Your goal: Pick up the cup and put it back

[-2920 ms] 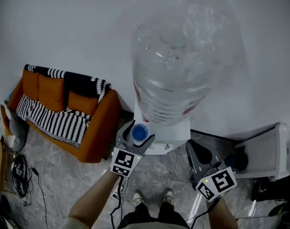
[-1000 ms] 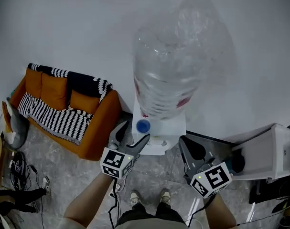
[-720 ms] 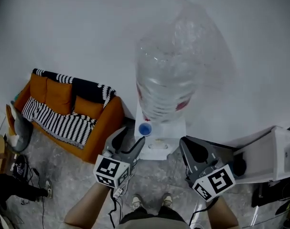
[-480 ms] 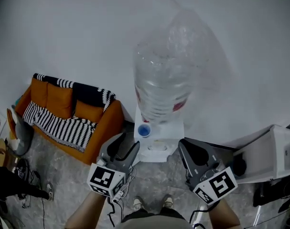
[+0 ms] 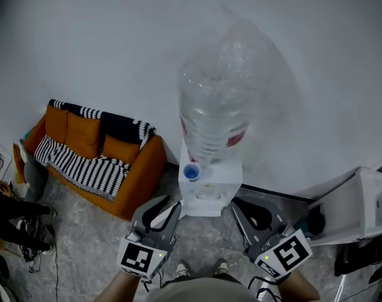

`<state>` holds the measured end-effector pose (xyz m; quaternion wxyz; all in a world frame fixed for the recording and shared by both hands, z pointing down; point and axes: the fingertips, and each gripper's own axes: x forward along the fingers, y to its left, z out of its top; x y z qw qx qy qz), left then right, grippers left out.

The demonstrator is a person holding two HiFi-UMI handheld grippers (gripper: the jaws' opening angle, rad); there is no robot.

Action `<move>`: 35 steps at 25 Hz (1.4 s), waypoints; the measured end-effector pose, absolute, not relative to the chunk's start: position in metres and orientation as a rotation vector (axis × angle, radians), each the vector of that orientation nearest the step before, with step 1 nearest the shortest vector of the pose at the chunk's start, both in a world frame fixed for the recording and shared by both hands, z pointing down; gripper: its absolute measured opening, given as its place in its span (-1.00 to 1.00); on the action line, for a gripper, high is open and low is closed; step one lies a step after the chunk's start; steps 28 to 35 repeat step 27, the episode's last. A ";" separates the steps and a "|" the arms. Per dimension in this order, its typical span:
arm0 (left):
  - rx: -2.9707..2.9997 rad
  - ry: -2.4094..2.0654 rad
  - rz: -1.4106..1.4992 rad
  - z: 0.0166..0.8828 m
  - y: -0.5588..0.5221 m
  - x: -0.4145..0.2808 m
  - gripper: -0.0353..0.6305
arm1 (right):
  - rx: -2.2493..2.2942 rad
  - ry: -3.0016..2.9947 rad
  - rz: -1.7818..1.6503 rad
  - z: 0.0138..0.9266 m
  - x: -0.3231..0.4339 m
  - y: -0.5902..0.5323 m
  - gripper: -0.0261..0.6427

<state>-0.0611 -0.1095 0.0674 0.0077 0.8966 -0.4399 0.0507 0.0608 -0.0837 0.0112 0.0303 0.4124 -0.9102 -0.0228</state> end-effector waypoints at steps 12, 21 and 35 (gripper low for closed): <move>2.782 -1.441 0.183 0.068 -0.082 -0.069 -0.88 | 1.188 -2.830 -0.014 0.026 0.051 -0.063 -0.91; 2.735 -1.478 0.162 0.065 -0.074 -0.070 -0.88 | 1.181 -2.853 -0.016 0.022 0.047 -0.061 -0.91; 2.746 -1.481 0.175 0.061 -0.068 -0.071 -0.88 | 1.194 -2.850 -0.017 0.019 0.049 -0.059 -0.91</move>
